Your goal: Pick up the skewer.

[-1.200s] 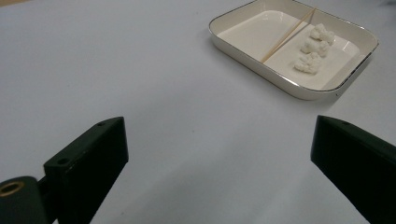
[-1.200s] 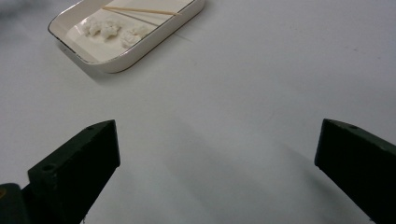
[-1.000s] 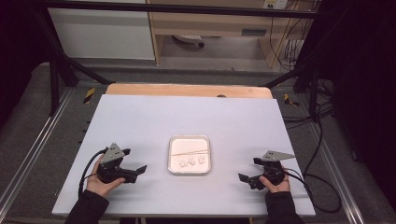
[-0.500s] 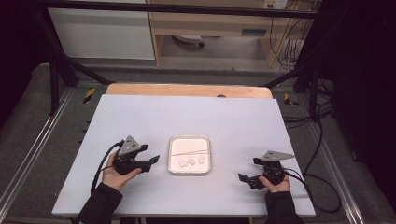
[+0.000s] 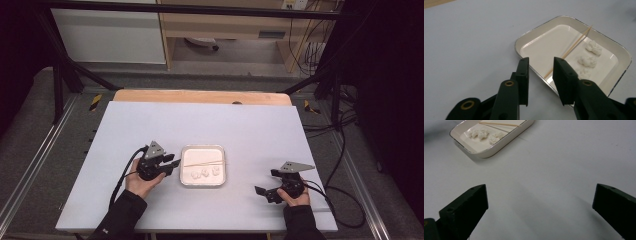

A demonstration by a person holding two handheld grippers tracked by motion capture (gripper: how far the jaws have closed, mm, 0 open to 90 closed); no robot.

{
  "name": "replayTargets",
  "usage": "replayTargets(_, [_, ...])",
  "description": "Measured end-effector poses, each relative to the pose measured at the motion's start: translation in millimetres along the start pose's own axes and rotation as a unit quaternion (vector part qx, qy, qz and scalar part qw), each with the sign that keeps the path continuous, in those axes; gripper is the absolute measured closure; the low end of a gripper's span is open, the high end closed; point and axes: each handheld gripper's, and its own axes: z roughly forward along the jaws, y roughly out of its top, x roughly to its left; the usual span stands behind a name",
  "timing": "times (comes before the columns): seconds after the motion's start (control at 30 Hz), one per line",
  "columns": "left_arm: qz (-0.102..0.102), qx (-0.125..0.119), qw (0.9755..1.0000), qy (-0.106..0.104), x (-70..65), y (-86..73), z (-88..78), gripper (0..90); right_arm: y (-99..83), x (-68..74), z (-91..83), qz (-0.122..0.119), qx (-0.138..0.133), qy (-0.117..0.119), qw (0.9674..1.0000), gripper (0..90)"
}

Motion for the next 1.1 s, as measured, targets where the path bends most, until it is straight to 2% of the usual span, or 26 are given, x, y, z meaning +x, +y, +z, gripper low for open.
replayTargets(0.5, [0.003,0.032,0.9994,-0.008,-11.1,7.9,33.6,89.8,0.0,-0.1,0.6,-0.001,0.003,0.0,1.0,0.7])
replayTargets(0.8, [0.003,0.05,0.9987,-0.002,-10.2,4.3,52.8,90.0,0.1,-0.1,0.5,-0.001,0.002,0.001,1.0,0.7])
replayTargets(1.1, [0.015,0.057,0.9982,-0.01,-11.3,2.1,53.6,90.0,0.1,0.0,0.2,0.0,0.002,0.001,1.0,0.7])
